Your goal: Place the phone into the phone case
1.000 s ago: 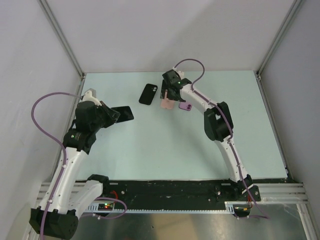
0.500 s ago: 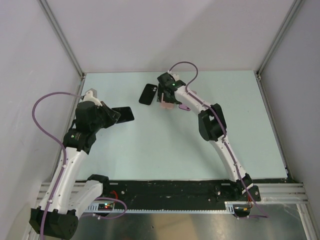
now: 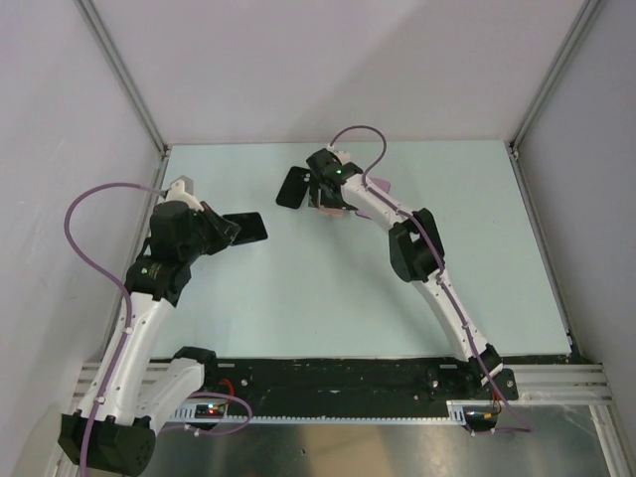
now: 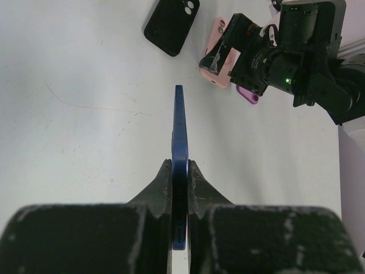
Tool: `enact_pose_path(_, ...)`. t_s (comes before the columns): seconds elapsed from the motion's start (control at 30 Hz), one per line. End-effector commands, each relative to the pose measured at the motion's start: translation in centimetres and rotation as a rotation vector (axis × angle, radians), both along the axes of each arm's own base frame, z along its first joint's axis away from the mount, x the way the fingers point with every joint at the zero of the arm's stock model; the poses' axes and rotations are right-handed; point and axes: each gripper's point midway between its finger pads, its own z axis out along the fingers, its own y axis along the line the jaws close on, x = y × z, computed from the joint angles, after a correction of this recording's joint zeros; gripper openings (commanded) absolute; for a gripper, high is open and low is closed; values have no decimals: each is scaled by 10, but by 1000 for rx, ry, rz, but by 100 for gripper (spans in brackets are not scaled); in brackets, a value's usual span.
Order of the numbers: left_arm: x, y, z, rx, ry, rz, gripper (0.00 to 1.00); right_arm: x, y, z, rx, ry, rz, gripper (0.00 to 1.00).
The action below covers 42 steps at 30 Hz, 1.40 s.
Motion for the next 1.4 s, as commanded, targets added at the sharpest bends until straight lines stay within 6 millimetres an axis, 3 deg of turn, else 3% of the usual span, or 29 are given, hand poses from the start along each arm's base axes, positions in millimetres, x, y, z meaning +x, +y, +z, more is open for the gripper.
enact_pose_path(0.0,8,-2,38,-17,-126,-15,0,-5,0,-10,-34,19,4,99)
enact_pose_path(0.07,8,-2,37,-18,-124,-12,0,-6,1,-12,-37,26,9,95)
enact_pose_path(0.2,9,0,38,-29,-120,5,0,-14,1,-9,-34,46,43,71)
enact_pose_path(0.3,10,-1,40,-52,-116,17,0,-21,2,12,2,48,89,51)
enact_pose_path(0.4,10,-2,37,-68,-105,24,0,-39,-1,32,78,84,149,41)
enact_pose_path(0.53,9,-1,35,-69,-102,26,0,-74,-8,59,218,136,234,40)
enact_pose_path(0.73,8,-6,26,-80,-79,2,0,-146,-6,91,510,207,396,40)
enact_pose_path(0.87,4,-13,14,-109,-51,-21,0,-208,-2,85,725,344,496,40)
enact_pose_path(1.0,-2,-22,-9,-151,1,-54,0,-248,4,83,905,432,542,43)
enact_pose_path(1.2,-14,-37,-44,-203,97,-108,0,-268,11,92,1158,522,531,48)
enact_pose_path(1.37,-23,-53,-57,-222,126,-147,0,-264,9,105,1361,552,481,50)
